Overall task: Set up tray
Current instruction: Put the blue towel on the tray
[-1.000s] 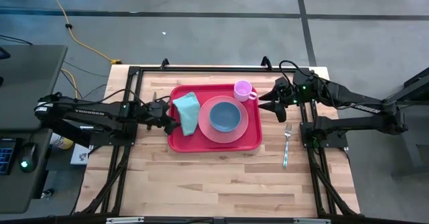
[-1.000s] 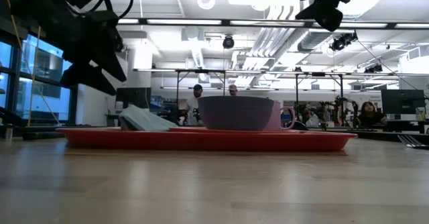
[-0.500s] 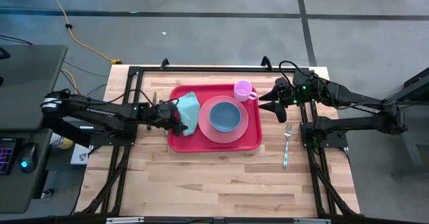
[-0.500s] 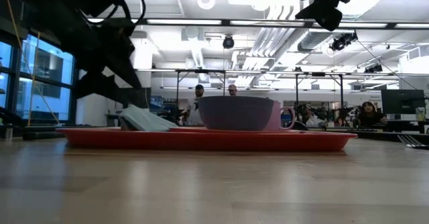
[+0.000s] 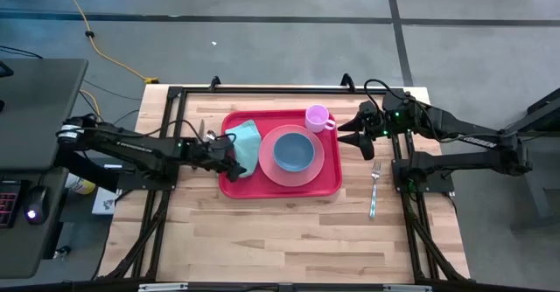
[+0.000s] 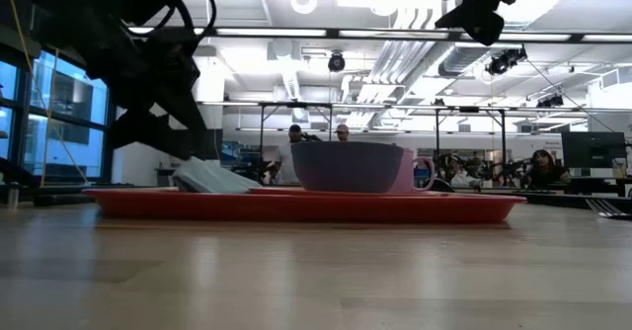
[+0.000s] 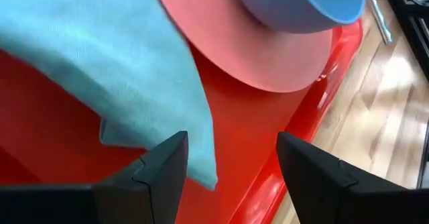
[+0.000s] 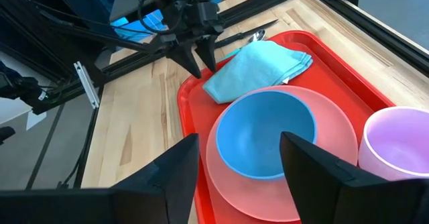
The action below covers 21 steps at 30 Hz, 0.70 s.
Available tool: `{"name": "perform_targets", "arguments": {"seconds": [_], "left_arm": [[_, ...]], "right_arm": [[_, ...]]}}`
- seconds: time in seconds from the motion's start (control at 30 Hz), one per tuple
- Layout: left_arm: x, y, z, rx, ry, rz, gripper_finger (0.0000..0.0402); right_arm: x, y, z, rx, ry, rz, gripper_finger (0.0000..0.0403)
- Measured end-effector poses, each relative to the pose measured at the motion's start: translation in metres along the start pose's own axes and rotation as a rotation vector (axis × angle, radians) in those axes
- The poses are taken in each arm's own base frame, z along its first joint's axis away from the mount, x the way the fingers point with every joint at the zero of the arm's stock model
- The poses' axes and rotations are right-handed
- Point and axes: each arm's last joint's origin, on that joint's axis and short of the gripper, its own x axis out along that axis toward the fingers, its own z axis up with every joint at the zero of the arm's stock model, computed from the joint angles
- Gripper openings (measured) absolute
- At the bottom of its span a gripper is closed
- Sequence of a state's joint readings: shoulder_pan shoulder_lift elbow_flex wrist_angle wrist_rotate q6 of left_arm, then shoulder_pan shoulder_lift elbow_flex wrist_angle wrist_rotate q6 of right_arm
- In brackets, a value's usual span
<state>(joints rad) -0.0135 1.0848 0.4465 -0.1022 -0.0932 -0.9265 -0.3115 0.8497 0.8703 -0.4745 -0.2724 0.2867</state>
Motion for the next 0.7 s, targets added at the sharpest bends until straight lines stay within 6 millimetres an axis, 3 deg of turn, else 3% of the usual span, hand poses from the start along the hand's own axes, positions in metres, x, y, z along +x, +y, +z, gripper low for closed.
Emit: {"name": "perform_targets", "arguments": {"seconds": [0.2, 0.7], "left_arm": [[-0.009, 0.004, -0.002, 0.009, 0.018, 0.037, 0.0275], [-0.007, 0.013, -0.008, 0.003, 0.072, 0.14, 0.0278]], "right_arm": [[0.0, 0.0, 0.0, 0.0, 0.001, 0.0, 0.019], [0.0, 0.0, 0.0, 0.001, 0.003, 0.003, 0.019]]}}
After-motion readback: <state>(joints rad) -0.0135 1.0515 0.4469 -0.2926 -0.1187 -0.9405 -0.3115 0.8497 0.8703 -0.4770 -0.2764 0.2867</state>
